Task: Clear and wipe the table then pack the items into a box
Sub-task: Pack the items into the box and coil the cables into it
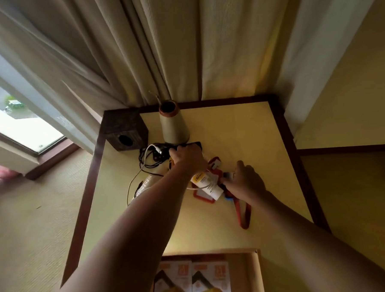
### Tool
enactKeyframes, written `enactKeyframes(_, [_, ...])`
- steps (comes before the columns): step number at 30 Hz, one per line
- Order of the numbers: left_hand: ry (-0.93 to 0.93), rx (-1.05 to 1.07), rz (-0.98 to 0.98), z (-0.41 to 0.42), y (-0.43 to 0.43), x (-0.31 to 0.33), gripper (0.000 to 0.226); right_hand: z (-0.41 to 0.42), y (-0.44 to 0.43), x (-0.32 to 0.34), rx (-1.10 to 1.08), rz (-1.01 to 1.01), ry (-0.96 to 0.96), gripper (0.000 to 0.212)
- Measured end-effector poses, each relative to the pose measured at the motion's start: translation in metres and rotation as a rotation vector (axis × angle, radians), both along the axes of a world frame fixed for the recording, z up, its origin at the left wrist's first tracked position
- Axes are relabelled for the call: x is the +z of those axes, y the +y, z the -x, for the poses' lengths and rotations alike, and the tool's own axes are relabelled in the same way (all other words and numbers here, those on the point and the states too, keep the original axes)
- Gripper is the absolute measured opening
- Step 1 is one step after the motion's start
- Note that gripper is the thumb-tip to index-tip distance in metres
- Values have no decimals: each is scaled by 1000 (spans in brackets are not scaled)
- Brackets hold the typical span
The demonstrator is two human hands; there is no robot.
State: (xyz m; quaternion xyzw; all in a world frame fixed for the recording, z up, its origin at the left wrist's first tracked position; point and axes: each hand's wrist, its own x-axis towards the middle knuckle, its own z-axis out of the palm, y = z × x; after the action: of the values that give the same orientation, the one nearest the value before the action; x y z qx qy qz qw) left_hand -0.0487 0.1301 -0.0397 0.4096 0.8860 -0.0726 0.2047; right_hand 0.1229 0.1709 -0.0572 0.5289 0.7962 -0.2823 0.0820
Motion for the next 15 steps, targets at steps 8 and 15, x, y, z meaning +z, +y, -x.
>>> enactKeyframes(8, [-140, 156, -51, 10, -1, 0, 41, 5, 4, -9, -198, 77, 25, 64])
enactKeyframes(15, [-188, 173, -211, 9, -24, 23, 19, -20, -5, 13, -323, 43, 469, 49])
